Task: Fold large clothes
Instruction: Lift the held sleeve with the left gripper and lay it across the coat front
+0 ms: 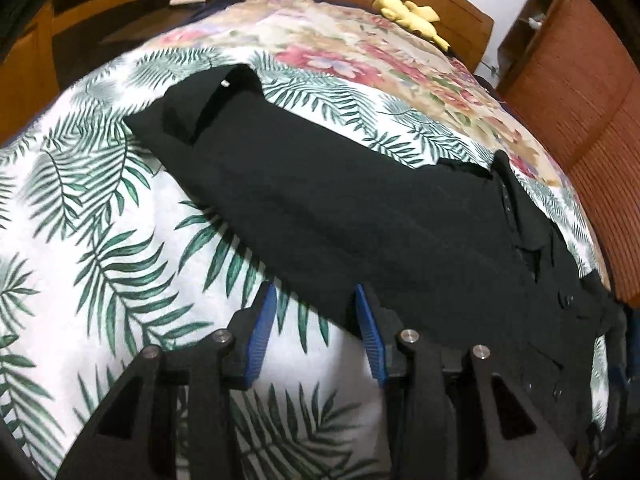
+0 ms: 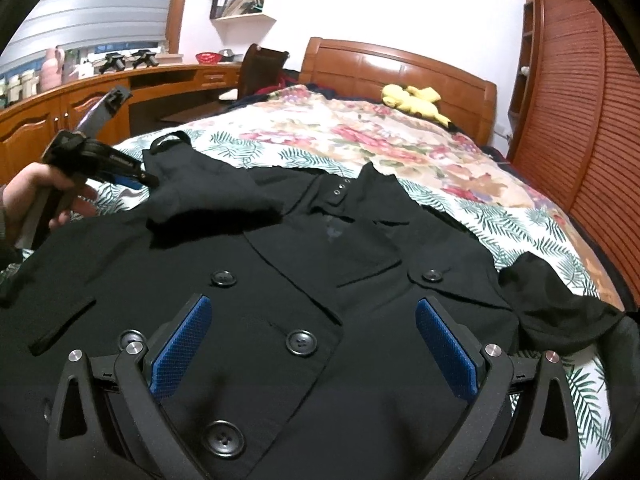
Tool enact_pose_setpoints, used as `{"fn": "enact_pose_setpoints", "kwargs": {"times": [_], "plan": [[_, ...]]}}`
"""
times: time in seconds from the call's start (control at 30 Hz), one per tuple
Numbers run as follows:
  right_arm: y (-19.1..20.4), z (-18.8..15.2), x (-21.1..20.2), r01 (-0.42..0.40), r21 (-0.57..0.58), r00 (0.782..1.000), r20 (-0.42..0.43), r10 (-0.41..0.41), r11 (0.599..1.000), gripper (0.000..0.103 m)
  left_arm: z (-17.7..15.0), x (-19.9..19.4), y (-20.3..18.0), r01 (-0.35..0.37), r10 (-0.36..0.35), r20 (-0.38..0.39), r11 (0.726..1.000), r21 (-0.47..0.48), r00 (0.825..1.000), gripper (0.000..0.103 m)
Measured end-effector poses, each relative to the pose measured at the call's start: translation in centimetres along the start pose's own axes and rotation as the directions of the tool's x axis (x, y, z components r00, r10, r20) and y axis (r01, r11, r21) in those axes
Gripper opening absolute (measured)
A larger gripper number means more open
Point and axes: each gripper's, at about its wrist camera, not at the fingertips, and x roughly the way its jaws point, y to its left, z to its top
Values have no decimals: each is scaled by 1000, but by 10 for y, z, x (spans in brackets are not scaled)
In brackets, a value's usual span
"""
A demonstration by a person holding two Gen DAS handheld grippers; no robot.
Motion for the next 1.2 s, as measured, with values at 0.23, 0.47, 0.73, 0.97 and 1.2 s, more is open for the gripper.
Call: {"fn": "enact_pose_setpoints", "kwargs": {"times": [0.23,0.47,0.73,0.97,1.2], "plan": [[0,-2,-1,-11,4,1000,0,11,1000,103,7,12,7,8,-10,-34,997,-71,999,40],[2,-2,-3,-11,-4,1000,8,11,1000,103,14,20,0,-38,37,-22,997,-66,999,26],[-3,-1,-12,7,-8,1000,25,-7,1000,103,16,-11,-33,-55,51,73,997,56,996,0],[-11,1,-31,18,2,998,54,-18,1000,103,-2,-83,-106,-6,-28,147,975,223,989,0],[-36,4,-60,48,62,994,93,-53,997,103,-47,-131,-179,-7,-70,182,921,390,981,0]]}}
